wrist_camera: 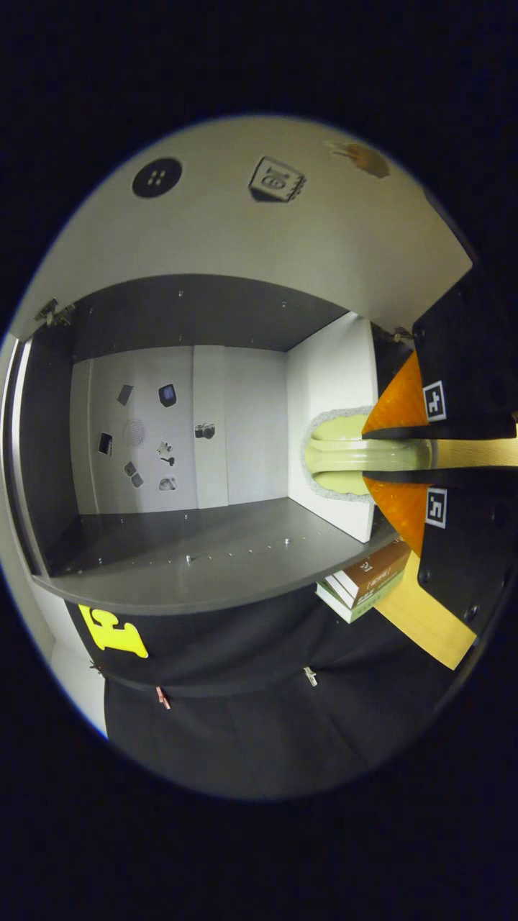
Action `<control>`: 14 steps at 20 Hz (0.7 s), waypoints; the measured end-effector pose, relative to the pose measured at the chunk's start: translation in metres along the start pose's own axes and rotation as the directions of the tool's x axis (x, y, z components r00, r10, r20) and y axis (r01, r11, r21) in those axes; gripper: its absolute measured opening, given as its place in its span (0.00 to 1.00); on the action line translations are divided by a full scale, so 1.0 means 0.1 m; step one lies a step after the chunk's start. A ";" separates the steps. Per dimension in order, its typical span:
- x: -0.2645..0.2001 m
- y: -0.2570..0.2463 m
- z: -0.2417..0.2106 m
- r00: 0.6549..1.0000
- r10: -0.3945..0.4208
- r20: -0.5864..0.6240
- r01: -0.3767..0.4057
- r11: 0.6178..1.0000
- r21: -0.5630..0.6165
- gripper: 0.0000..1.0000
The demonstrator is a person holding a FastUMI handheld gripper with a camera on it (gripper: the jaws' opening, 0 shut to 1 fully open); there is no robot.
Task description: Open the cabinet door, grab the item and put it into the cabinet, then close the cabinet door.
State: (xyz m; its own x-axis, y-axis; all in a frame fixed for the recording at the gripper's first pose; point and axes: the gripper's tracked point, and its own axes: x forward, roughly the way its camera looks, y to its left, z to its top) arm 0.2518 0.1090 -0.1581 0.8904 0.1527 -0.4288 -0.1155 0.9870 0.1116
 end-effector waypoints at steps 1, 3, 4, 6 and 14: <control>0.12 -0.02 0.04 1.000 -0.005 -0.003 0.005 1.000 0.000 0.19; 0.34 -0.06 0.12 1.000 -0.018 -0.003 0.018 1.000 0.002 0.19; 0.45 -0.09 0.15 1.000 -0.026 -0.003 0.026 1.000 0.002 0.19; 0.67 -0.18 0.18 0.999 -0.047 -0.006 0.047 0.999 -0.001 0.19; 1.46 -0.51 -0.06 0.988 -0.109 -0.106 0.107 0.994 -0.022 0.18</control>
State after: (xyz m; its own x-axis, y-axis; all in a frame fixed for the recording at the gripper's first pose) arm 0.3848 0.0814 -0.2318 0.8458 0.0485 -0.5313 -0.0290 0.9986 0.0450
